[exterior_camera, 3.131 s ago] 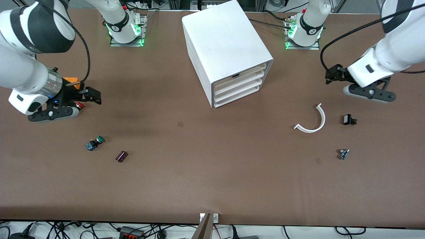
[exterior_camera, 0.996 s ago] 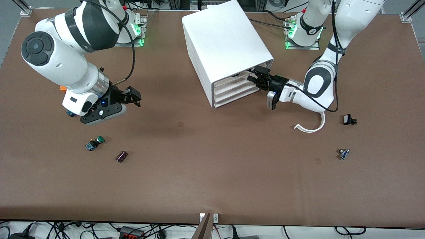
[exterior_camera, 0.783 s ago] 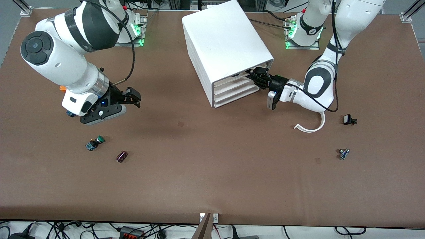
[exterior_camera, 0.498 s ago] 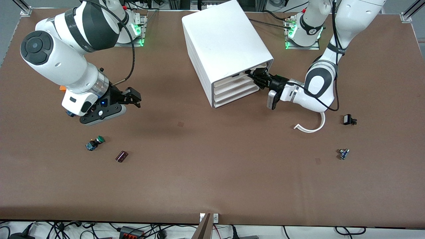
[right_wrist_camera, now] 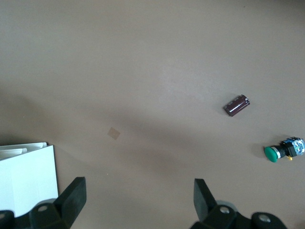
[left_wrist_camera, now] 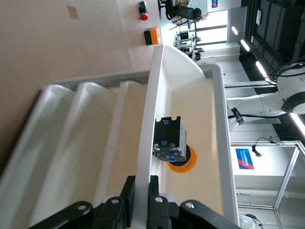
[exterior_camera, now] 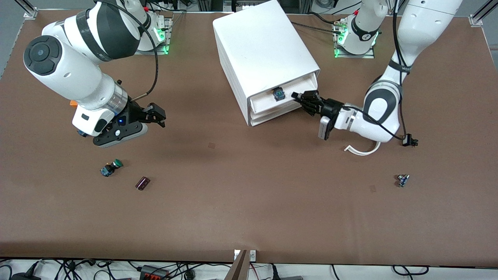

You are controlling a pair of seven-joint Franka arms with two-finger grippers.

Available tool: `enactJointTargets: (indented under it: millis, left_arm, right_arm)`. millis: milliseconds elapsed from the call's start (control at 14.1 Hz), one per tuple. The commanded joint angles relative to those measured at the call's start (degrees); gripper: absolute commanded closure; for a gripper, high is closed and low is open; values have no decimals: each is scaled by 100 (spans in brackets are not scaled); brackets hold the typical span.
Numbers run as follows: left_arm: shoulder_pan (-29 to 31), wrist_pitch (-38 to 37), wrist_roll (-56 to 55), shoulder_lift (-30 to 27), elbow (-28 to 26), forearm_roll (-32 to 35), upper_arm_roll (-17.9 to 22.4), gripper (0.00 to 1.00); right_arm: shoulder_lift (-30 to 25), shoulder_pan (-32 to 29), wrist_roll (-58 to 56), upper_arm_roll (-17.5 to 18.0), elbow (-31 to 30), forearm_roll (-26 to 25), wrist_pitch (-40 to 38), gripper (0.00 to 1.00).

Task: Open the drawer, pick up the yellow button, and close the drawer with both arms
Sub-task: 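Pull the drawer outward from the cabinet with the left gripper, then reach the right gripper over the open drawer above the button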

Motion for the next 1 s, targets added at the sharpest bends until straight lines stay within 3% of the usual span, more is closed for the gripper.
enactJointTargets:
  millis: [0,213,285,427,712,925]
  left_arm:
    - [122,10,-533,574,938,531,-6,99]
    - [298,10,-596,848,1476,875,-6,98]
    - [299,10,-596,874,1564,945,-15,91]
    - [316,1,-587,866,1582,955,-15,0]
    - [439,-244,-1024,673,1766,1164,-7,0]
    - [439,-648,-2166,593,2485,2129,-41,0]
  right_arm:
    - [56,-2,40,24,95,100,30,0]
    - [91,33,40,94,190,126,109,0]
    - [187,41,40,182,331,265,231,0]
    - [398,50,22,209,550,818,468,0]
    - [715,585,-4,191,1060,690,566,0]
    - [838,981,231,191,1263,399,671,0]
